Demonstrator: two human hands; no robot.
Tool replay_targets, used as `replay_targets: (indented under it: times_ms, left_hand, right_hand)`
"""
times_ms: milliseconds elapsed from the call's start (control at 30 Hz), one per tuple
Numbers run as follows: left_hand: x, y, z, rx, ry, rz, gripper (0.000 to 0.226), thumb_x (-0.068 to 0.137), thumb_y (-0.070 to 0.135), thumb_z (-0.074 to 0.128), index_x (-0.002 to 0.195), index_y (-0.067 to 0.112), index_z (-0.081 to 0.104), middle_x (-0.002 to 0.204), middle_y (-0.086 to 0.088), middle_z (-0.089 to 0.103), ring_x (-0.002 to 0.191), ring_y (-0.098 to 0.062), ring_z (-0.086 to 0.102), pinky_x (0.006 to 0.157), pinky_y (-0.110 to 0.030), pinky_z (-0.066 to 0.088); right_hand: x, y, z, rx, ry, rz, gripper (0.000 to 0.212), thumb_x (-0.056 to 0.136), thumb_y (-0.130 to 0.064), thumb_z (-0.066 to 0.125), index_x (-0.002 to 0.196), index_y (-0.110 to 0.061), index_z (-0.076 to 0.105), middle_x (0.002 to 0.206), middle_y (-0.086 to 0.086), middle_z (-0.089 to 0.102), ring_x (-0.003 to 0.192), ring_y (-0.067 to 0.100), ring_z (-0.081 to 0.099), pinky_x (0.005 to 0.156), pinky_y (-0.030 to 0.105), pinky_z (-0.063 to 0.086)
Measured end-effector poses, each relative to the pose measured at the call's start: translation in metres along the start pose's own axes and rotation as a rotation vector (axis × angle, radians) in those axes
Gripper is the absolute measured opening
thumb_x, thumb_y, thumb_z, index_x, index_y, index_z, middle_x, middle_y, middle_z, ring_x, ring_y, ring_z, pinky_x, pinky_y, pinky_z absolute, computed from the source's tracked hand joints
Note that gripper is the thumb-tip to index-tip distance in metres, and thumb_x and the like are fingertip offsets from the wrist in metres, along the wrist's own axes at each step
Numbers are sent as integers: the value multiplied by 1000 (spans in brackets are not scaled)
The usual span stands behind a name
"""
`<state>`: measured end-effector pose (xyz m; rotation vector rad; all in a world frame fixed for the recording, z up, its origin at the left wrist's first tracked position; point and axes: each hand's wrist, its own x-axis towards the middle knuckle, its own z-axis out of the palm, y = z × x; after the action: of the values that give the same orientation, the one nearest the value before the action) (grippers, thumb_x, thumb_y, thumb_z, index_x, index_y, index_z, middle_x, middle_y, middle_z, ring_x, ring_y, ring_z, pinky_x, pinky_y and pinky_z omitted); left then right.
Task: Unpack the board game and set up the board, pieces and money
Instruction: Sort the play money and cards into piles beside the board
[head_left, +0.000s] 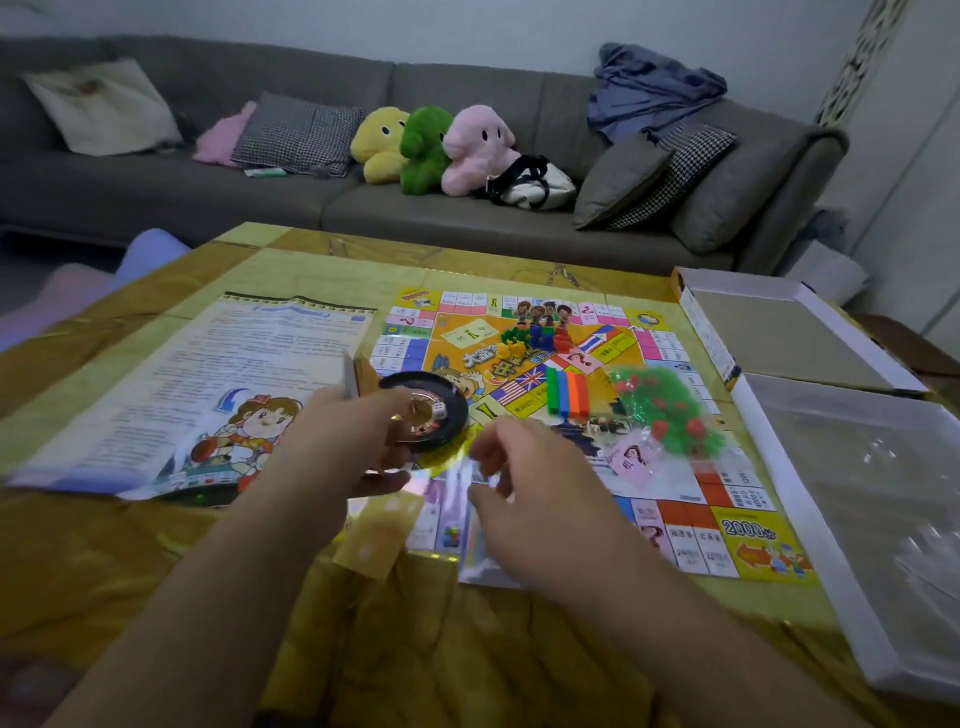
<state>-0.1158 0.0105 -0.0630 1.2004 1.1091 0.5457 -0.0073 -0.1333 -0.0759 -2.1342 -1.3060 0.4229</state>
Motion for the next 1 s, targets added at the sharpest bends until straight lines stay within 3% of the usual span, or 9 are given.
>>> replay_targets:
  times_ms: [100, 167, 267, 433, 600, 700, 767, 900, 1000]
  left_hand:
    - [9, 0, -18, -83, 14, -100, 25, 95, 22, 69, 113, 6, 66, 78, -7, 62, 61, -19, 56, 50, -29, 52]
    - [8, 0, -25, -119, -35, -166, 21, 95, 23, 67, 109, 7, 65, 77, -6, 59, 62, -19, 55, 51, -29, 51]
    - [8, 2, -31, -158, -74, -184, 16, 94, 22, 66, 104, 9, 64, 76, -6, 59, 61, -20, 55, 51, -30, 50]
    - [8, 8, -33, -189, -85, -170, 14, 97, 20, 64, 104, 8, 65, 68, -4, 62, 60, -20, 55, 50, -29, 49]
    - [6, 13, -30, -152, -51, -147, 15, 98, 14, 63, 110, 5, 65, 70, -5, 65, 60, -19, 57, 54, -32, 51]
    - [6, 15, -28, -150, -64, -147, 17, 99, 13, 63, 113, 3, 64, 71, -5, 63, 58, -19, 58, 51, -32, 54]
    - [6, 12, -23, -110, -73, -102, 16, 100, 14, 63, 112, 2, 64, 72, -7, 64, 59, -20, 61, 49, -34, 58]
    - [-2, -2, 2, 61, -149, 6, 10, 102, 15, 62, 106, 7, 65, 84, -14, 71, 72, -25, 71, 61, -49, 64]
    - [-13, -13, 30, 140, -259, 68, 7, 102, 17, 63, 96, 16, 67, 96, -16, 71, 86, -29, 74, 64, -51, 65]
  right_hand:
    - [11, -16, 41, -254, -218, -3, 55, 95, -50, 69, 139, -22, 51, 137, -1, 44, 130, 20, 43, 108, 43, 46]
    - [19, -26, 59, -388, -263, 13, 79, 89, -64, 69, 146, -15, 45, 144, 7, 40, 135, 27, 35, 113, 47, 40]
    - [29, -35, 73, -475, -292, 48, 96, 81, -68, 75, 150, -13, 37, 148, 12, 36, 137, 32, 32, 115, 47, 35]
    - [39, -38, 82, -383, -342, 142, 89, 76, -57, 84, 145, -18, 44, 146, 7, 38, 137, 30, 36, 109, 47, 42]
    - [34, -35, 75, 20, -212, 195, 36, 90, -20, 76, 113, -28, 49, 108, -4, 58, 89, 12, 58, 70, 31, 56]
    - [32, -31, 49, 187, -133, 245, 43, 84, -17, 83, 108, -33, 51, 107, -7, 59, 92, 11, 62, 70, 32, 61]
    - [29, -27, 27, 220, -72, 239, 46, 81, -18, 88, 107, -33, 54, 107, -8, 61, 92, 11, 63, 63, 25, 55]
    - [20, -13, -6, 64, -20, 167, 46, 83, -16, 85, 109, -35, 52, 111, -9, 61, 95, 15, 63, 74, 31, 56]
    - [10, -3, -10, -61, -12, 152, 55, 81, -13, 83, 118, -34, 49, 122, -6, 53, 103, 17, 58, 85, 37, 58]
